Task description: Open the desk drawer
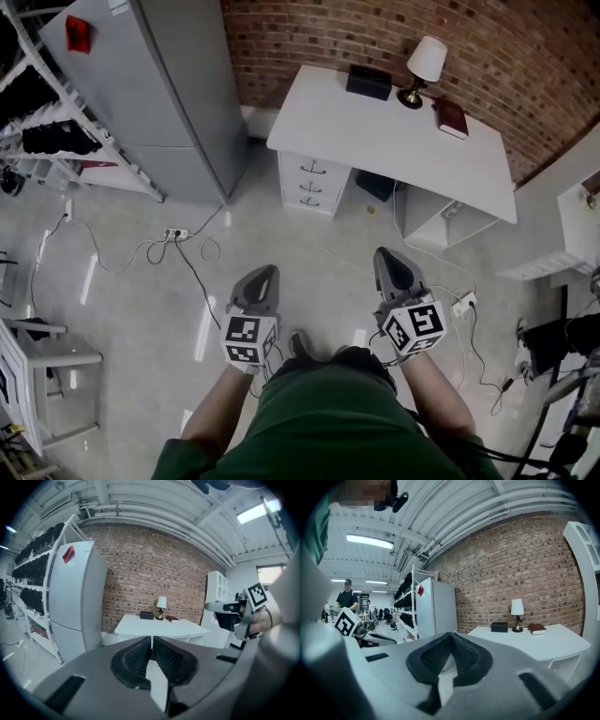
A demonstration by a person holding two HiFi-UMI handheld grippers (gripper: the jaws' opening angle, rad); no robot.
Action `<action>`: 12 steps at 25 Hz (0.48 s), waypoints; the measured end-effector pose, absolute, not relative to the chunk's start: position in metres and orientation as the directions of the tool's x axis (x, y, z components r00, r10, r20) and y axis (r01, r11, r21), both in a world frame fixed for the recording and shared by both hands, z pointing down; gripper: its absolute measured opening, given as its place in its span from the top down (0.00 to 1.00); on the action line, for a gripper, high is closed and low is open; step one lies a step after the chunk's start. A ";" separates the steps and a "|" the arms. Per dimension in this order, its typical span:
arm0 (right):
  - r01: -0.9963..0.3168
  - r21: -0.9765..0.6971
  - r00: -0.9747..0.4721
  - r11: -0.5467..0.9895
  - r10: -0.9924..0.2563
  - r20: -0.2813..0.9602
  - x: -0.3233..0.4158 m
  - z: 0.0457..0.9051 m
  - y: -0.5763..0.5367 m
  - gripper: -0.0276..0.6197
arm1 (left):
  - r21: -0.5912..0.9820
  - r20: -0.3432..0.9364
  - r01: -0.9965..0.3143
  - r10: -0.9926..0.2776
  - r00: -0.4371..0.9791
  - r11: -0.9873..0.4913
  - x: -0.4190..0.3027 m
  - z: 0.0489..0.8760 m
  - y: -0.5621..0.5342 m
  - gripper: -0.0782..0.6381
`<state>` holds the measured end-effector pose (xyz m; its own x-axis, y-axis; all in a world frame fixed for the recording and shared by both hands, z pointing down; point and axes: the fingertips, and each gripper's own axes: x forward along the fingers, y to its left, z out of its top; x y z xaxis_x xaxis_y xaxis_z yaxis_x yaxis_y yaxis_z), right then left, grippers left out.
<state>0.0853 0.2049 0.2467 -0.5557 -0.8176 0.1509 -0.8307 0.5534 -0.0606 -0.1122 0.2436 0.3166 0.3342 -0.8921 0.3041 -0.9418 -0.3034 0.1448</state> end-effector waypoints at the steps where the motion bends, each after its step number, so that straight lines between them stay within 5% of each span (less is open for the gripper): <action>1: -0.833 -0.059 -0.552 0.550 -0.819 0.157 0.084 0.247 0.203 0.96 | 0.147 0.300 -0.941 -0.893 0.337 -0.305 -0.115 0.315 0.239 0.87; 12: -0.824 -0.090 -0.566 0.560 -0.803 0.187 0.073 0.266 0.159 0.96 | 0.187 0.319 -0.935 -0.881 0.349 -0.303 -0.116 0.323 0.192 0.87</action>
